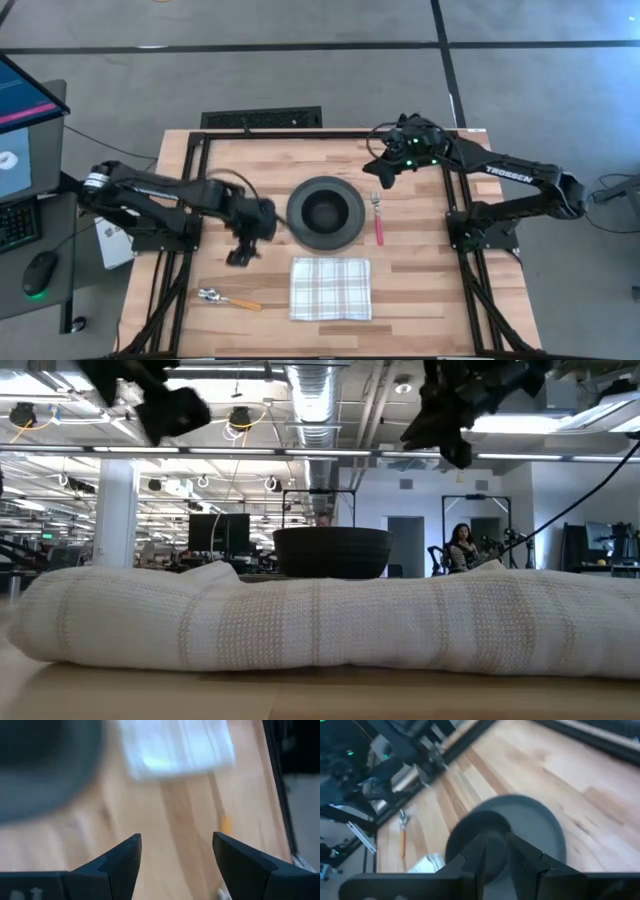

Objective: Set table place
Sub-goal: Put the yellow spoon into the black bowl

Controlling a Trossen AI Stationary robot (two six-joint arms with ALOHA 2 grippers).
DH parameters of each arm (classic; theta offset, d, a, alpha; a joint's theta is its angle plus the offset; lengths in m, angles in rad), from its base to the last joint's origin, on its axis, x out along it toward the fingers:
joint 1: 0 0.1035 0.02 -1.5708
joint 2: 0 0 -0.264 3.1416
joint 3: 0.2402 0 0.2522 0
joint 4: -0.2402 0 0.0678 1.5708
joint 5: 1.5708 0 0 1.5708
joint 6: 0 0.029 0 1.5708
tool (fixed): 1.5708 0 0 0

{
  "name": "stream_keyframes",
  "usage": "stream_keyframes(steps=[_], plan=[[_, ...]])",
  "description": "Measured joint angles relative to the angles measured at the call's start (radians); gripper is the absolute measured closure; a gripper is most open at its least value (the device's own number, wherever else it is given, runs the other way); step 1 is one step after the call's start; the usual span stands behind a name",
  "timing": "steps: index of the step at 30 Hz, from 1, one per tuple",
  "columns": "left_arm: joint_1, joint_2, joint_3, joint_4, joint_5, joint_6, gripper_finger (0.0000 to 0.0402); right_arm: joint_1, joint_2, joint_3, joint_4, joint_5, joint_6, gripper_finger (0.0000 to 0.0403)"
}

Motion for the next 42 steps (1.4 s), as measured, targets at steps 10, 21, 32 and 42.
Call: stream_keyframes(steps=[10, 21, 32, 42], plan=[[-0.248, 0.144, 0.0, -0.019, 0.048, -0.287, 0.0166, 0.0, 0.152, 0.0, -0.018, 0.0, -0.008, 0.0304], [-0.404, 0.146, -0.003, 0.024, -0.176, -0.617, 0.0166, 0.0, 0.264, 0.0, 0.013, -0.002, -0.008, 0.0304], [-0.472, 0.02, -0.268, 0.351, -0.202, -0.808, 0.0166, 0.0, 0.263, 0.0, 0.094, -0.004, 0.076, 0.0304], [-0.615, 0.003, -0.361, 0.279, -0.202, -0.877, 0.0166, -0.004, 0.264, 0.0, 0.164, -0.004, 0.115, 0.0304]])
